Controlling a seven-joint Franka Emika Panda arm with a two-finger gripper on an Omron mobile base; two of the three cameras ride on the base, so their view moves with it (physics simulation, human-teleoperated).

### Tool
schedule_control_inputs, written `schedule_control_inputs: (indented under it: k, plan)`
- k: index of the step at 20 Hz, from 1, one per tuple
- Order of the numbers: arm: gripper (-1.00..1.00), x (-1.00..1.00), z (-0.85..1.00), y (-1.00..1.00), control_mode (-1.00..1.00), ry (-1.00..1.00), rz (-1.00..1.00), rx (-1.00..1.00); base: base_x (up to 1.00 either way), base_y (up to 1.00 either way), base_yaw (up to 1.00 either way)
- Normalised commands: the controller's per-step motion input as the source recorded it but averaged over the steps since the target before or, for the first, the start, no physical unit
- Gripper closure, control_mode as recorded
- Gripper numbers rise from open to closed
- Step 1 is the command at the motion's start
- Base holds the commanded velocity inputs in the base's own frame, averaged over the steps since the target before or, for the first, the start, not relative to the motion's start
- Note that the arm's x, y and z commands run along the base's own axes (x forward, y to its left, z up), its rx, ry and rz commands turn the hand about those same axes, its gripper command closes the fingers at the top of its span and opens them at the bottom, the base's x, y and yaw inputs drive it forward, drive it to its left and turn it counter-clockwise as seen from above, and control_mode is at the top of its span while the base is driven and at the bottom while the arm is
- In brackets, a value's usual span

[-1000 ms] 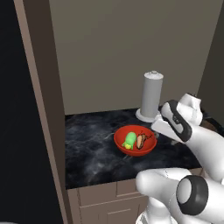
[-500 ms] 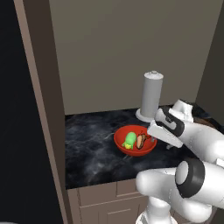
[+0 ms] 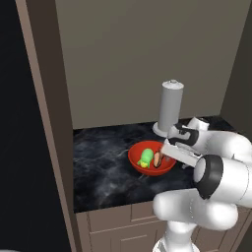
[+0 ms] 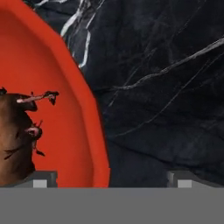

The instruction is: Place the bowl with the corn and potato on the top shelf of the fridge. Place the bowl with the fish and steak on the second highest shelf of the fridge.

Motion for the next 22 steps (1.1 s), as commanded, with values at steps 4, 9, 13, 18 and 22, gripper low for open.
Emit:
schedule_control_inputs:
  k: [4, 9, 13, 18, 22]
  plan:
    - [-1.00, 0.33, -0.30, 0.05, -1.00, 0.00, 0.00, 0.00, 0.00, 0.00, 0.00]
    - [1.00, 0.43, -0.27, 0.14, -1.00, -0.01, 0.00, 0.00, 0.00, 0.00, 0.00]
    - [1.00, 0.13, -0.08, 0.00, -1.00, -0.02, 0.00, 0.00, 0.00, 0.00, 0.00]
    - [1.00, -0.03, 0.01, 0.00, -1.00, 0.00, 0.00, 0.00, 0.00, 0.00, 0.00]
    - [1.00, -0.47, 0.39, 0.02, -1.00, -0.13, -0.03, -0.02, 0.00, 0.00, 0.00]
